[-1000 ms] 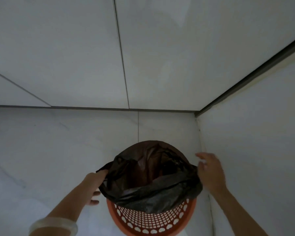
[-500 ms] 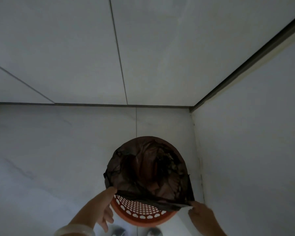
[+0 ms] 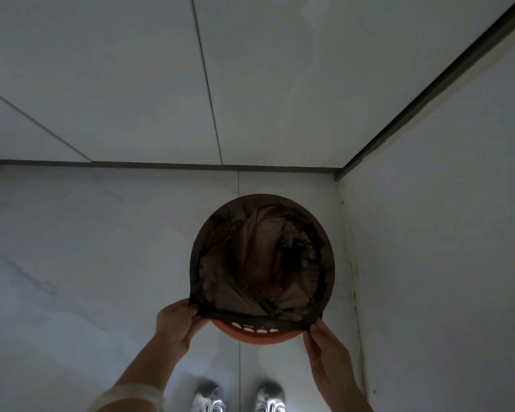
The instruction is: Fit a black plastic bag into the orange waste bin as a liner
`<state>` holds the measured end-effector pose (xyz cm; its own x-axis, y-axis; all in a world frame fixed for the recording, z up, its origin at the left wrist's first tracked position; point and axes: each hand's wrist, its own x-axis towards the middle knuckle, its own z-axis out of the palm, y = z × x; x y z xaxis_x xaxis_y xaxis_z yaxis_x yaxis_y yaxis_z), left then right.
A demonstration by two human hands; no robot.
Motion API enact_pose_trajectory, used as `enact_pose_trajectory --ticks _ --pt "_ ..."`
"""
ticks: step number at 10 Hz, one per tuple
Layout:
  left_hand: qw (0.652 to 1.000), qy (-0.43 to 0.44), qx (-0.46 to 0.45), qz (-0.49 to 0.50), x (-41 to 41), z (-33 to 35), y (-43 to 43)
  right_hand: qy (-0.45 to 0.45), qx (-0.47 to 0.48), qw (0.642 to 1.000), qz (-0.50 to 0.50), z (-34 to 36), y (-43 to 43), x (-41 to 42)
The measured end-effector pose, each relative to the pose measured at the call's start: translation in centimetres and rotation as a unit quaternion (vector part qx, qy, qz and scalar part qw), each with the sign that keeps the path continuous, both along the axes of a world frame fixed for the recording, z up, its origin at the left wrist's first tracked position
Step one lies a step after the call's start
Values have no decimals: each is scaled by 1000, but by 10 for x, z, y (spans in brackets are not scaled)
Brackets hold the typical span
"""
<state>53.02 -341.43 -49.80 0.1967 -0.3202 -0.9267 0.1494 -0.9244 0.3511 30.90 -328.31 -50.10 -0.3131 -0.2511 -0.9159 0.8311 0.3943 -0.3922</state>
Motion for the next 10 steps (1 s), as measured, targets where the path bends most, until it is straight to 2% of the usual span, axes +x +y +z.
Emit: enact_pose_trajectory --ticks 1,2,3,4,5,6,7,8,9,10 --pt "999 -4 -8 -36 1 -5 13 68 49 990 112 -1 5 -2" --pt "991 -31 11 -133 -5 -5 16 203 137 935 257 0 5 5" --pt "979 -14 26 -203 -11 -7 12 362 186 841 357 -2 -4 18" --pt "982 -14 14 -187 -14 -18 14 377 137 854 332 -8 -14 34" --pt "981 -31 -15 -193 -13 -32 26 320 104 887 315 -21 -15 37" --pt "954 -97 -50 -279 -12 -43 25 283 113 889 343 -33 -14 20" --pt "941 -118 -53 -313 -11 -45 19 242 95 912 317 -37 -14 5" --pt "969 -78 11 -234 -3 -36 16 116 77 962 234 -31 -12 -3" --pt "967 -97 35 -231 13 -4 6 78 134 962 226 -8 -13 -17" --pt "933 -177 1 -312 27 61 -13 159 154 943 250 56 -23 -30"
